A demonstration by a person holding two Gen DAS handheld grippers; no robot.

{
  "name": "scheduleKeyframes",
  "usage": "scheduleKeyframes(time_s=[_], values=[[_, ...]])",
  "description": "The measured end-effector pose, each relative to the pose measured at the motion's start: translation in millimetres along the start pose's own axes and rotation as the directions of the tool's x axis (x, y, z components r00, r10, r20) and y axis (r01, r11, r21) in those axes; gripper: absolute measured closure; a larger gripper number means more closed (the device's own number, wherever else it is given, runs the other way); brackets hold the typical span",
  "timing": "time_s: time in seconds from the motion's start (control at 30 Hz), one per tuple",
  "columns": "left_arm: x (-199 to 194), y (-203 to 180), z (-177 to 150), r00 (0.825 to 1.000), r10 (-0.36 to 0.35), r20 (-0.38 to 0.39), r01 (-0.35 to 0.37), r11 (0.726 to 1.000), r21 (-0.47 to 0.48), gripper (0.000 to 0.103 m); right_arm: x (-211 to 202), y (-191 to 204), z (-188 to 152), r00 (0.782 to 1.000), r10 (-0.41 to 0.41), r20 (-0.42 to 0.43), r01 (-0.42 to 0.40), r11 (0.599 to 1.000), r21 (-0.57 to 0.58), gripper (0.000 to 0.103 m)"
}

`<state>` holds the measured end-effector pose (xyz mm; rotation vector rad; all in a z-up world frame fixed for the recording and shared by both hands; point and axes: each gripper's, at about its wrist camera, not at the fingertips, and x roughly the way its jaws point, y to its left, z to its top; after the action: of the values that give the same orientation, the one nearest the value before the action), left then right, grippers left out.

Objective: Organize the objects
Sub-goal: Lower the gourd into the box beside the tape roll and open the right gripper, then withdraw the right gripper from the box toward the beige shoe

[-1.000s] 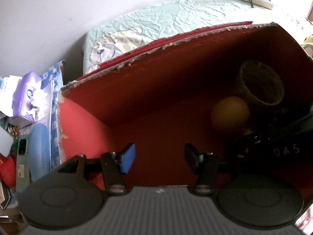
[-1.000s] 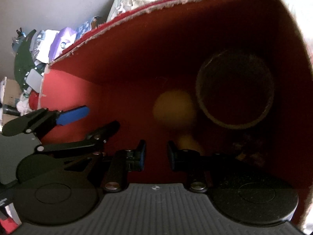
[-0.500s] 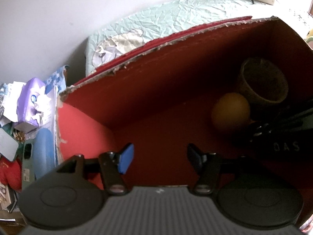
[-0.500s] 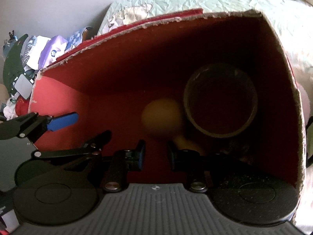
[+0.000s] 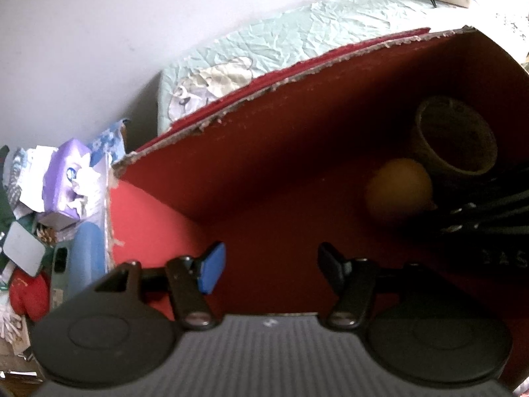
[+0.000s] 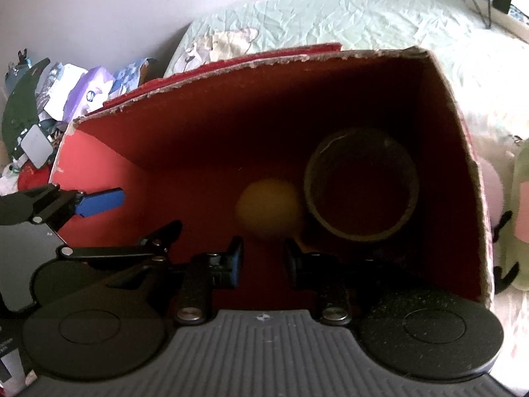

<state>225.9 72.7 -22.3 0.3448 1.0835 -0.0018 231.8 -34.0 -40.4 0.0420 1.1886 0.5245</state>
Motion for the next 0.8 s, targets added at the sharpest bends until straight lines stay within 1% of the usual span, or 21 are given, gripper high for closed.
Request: scheduleKeyframes(time_s=[0.13, 0.27, 0.37, 0.43, 0.5, 0.6, 0.7, 0.77, 0.8], values=[[1, 2, 2, 1.0, 0.003, 0.0, -0.003, 1.0, -0.006, 0.035, 0, 0, -7, 1.0, -0.012, 0.015, 0.012, 1.0, 0.003, 0.071], [0, -1, 2, 0.999, 0.033, 0.014, -0.033, 0.999, 0.004, 0.036, -6, -3, -11, 0.997, -0.017, 0.07, 0.015, 1.0, 0.026, 0.069], [-3, 1, 3, 0.999, 0.039, 0.018, -0.039, 0.999, -0.005, 0.036, -12, -2, -12, 0.996, -0.022, 0.088, 0.02, 0.999, 0.026, 0.069], [-11, 0, 2, 0.999, 0.041, 0.035, -0.041, 0.999, -0.008, 0.036, -18, -1, -14, 0.992, -0.044, 0.117, 0.041, 0.999, 0.029, 0.069], [-21, -2, 2, 0.998, 0.032, 0.051, -0.031, 0.999, -0.015, 0.036, -25, 0, -17, 0.988, -0.05, 0.146, 0.046, 0.999, 0.027, 0.069], [-34, -6, -1, 0.996, 0.045, 0.073, -0.045, 0.999, -0.011, 0.036, -34, -2, -23, 0.984, -0.037, 0.173, 0.032, 0.999, 0.034, 0.069], [-48, -9, -7, 0.995, 0.044, 0.089, -0.043, 0.999, -0.021, 0.036, -43, -1, -28, 0.981, -0.026, 0.194, 0.021, 0.999, 0.027, 0.067], [-56, -11, -11, 0.994, 0.049, 0.095, -0.046, 0.998, -0.03, 0.036, -46, 3, -32, 0.979, -0.012, 0.201, 0.008, 1.0, 0.022, 0.063], [-59, -11, -12, 0.994, 0.052, 0.098, -0.049, 0.998, -0.034, 0.036, -49, 4, -33, 0.979, -0.007, 0.205, 0.004, 1.0, 0.018, 0.063]])
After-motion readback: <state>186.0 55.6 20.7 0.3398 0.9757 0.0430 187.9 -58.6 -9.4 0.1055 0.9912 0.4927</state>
